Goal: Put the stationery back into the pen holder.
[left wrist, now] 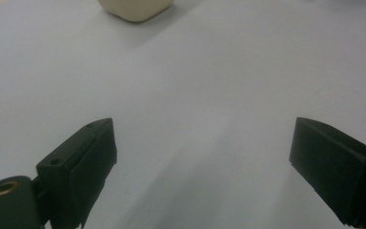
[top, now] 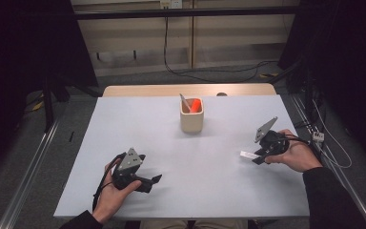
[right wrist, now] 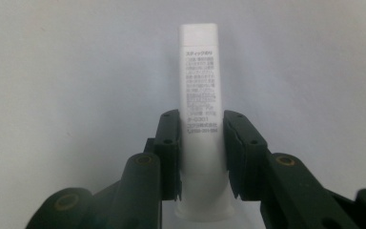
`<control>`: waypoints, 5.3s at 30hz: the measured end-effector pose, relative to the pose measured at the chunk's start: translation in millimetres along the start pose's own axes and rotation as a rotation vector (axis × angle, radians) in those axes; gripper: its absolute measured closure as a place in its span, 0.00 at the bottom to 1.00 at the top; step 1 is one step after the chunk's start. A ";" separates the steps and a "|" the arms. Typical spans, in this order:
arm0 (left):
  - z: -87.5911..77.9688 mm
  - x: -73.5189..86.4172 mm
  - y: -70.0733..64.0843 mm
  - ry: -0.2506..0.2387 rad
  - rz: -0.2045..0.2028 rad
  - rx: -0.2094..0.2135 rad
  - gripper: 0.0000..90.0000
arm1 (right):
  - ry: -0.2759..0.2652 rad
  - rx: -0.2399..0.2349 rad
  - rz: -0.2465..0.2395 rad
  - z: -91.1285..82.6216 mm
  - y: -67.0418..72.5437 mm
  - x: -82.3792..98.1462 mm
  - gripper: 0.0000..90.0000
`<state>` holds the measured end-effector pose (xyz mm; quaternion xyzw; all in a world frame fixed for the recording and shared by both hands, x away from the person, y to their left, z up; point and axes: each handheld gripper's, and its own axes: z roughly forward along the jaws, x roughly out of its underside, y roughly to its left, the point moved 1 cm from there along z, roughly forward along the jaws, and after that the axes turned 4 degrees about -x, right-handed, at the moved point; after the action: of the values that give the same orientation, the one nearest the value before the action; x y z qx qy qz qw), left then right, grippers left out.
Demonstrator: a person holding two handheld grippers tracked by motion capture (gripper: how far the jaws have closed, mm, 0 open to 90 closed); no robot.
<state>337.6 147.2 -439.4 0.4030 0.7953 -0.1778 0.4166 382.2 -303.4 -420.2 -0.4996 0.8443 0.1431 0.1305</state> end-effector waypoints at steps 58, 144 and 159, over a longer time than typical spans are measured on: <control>70.1 -39.5 -99.4 -0.009 0.975 -0.242 0.50 | -0.135 -0.218 -0.018 48.7 80.9 -141.5 0.77; 96.9 -162.1 39.9 -0.302 -0.078 -0.048 0.79 | -0.760 0.365 0.400 28.3 93.0 36.3 0.07; 142.6 -153.5 56.8 -0.254 -0.104 -0.092 0.79 | -0.771 0.356 0.379 28.1 95.3 37.2 0.08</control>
<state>506.8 18.1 -396.8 0.3161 0.7632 -0.2119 0.5222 283.1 -279.1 -449.1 -0.2165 0.8220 0.1926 0.4903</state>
